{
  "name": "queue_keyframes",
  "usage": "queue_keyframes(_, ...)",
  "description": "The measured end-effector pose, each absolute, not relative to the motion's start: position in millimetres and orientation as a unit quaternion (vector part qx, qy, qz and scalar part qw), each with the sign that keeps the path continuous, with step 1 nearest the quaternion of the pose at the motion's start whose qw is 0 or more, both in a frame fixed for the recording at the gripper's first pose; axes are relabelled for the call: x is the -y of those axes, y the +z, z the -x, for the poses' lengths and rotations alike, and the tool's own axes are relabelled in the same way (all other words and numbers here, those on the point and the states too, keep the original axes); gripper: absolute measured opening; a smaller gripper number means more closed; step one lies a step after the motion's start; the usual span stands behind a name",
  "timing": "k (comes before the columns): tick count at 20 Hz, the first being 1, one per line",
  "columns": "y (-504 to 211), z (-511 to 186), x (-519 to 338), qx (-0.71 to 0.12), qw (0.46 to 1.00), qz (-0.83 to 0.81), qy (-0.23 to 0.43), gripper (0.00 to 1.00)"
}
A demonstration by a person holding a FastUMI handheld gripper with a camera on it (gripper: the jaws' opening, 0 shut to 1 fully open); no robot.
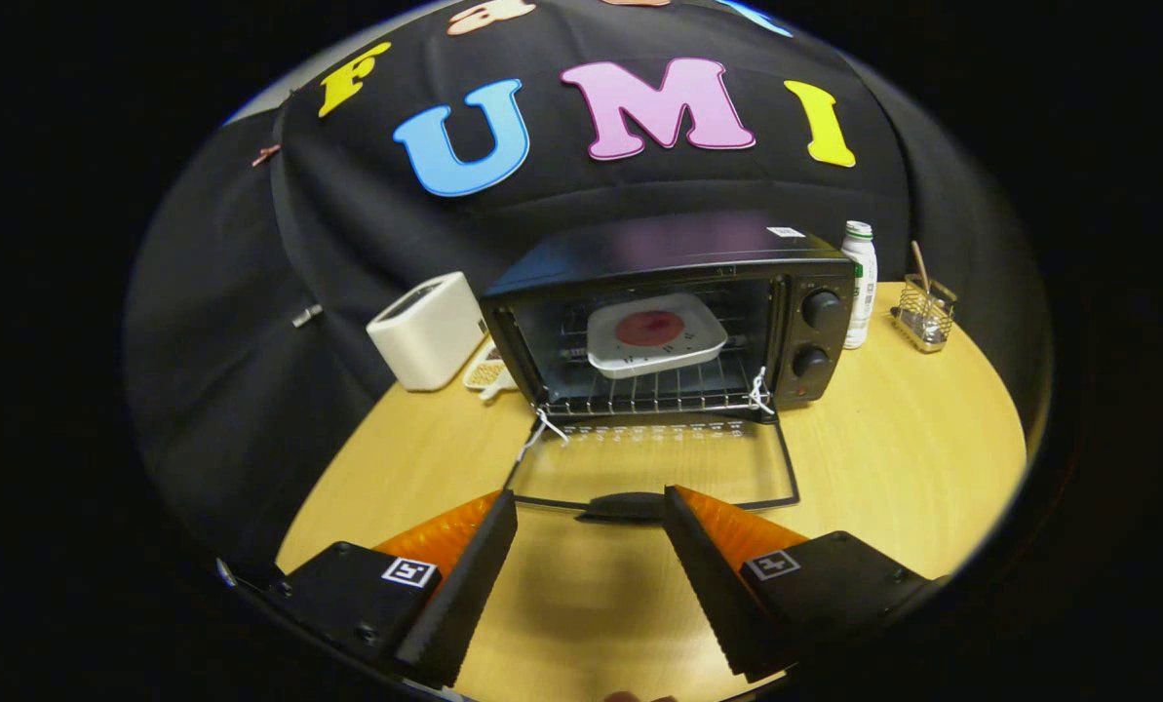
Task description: Open the toaster oven, put the food inside, and close the toaster oven door.
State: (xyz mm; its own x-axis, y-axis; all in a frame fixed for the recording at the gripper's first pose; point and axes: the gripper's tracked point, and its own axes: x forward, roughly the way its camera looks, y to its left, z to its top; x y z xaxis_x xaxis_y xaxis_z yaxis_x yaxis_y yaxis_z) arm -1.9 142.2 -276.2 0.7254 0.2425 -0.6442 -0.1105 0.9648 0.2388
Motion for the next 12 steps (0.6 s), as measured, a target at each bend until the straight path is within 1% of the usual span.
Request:
queue_keyframes(3,-309,16,-133,-0.405,0.911,-0.043,0.069,0.99)
queue_keyframes(5,-322,20,-129,-0.421,0.905,-0.03,0.048,0.99)
queue_keyframes(12,-366,16,-129,-0.473,0.879,-0.046,-0.028,1.0)
